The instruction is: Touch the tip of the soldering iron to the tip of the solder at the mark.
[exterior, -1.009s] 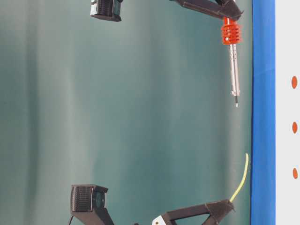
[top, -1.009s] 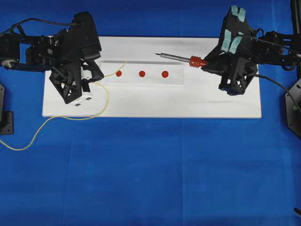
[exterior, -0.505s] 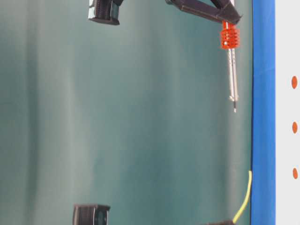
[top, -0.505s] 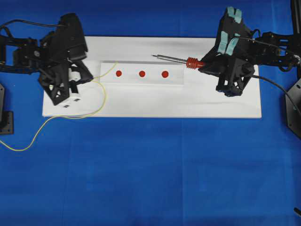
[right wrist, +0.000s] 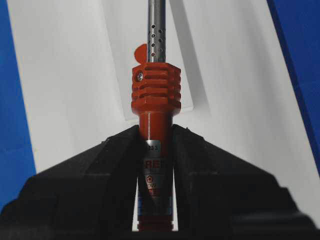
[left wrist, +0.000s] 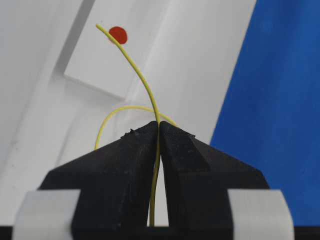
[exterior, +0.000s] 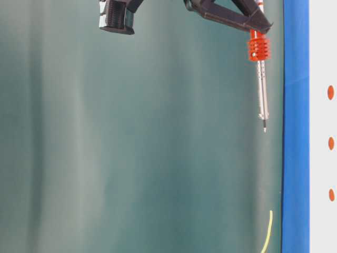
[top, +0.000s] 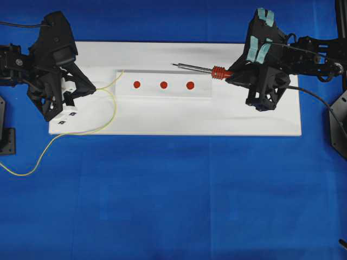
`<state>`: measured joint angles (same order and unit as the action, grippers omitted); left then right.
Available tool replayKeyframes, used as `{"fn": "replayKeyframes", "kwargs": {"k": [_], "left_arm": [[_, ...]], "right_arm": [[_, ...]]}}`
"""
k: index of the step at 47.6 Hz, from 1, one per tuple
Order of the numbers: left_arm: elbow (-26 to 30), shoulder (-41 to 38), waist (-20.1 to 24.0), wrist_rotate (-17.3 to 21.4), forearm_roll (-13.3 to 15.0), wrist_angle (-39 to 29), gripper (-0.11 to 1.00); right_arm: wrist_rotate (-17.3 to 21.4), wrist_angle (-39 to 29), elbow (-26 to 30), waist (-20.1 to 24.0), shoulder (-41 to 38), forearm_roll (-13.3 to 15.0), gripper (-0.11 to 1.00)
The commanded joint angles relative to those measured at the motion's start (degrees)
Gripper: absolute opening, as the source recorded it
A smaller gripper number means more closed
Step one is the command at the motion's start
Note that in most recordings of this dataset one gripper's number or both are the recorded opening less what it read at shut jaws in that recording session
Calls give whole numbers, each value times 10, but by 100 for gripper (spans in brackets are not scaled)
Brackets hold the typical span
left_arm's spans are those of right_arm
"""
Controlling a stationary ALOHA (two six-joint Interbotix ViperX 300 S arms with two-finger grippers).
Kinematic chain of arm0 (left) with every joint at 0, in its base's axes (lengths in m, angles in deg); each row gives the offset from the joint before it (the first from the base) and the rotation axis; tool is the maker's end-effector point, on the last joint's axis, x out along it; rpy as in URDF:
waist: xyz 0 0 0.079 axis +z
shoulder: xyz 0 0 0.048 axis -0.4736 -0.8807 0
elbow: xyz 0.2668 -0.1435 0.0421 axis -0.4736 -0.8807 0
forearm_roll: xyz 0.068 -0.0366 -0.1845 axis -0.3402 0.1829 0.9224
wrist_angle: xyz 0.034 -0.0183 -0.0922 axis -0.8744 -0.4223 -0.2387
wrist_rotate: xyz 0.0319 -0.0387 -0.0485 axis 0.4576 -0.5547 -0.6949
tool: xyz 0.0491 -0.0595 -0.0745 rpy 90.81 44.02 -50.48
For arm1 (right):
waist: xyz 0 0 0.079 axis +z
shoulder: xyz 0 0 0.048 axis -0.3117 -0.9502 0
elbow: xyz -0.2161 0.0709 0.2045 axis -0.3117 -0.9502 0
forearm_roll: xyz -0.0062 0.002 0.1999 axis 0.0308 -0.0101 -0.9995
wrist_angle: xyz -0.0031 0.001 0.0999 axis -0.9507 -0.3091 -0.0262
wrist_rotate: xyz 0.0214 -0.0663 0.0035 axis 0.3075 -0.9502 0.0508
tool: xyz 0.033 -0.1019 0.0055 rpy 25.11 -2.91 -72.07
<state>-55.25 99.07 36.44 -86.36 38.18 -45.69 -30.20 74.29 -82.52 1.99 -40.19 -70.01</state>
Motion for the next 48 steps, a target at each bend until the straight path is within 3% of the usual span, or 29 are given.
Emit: {"fn": "replayKeyframes", "kwargs": {"k": [1,28,48], "left_arm": [[14,-5,-3,0,-2,4,3],[11,-133,-14,0,-2,87,3],[12,-144,-14,-7,-2,88,3]], "right_arm": [[0,5,17,1,4,1,6],[0,4,16,4,4,1,6],[0,3,17,5,4,2,6]]}}
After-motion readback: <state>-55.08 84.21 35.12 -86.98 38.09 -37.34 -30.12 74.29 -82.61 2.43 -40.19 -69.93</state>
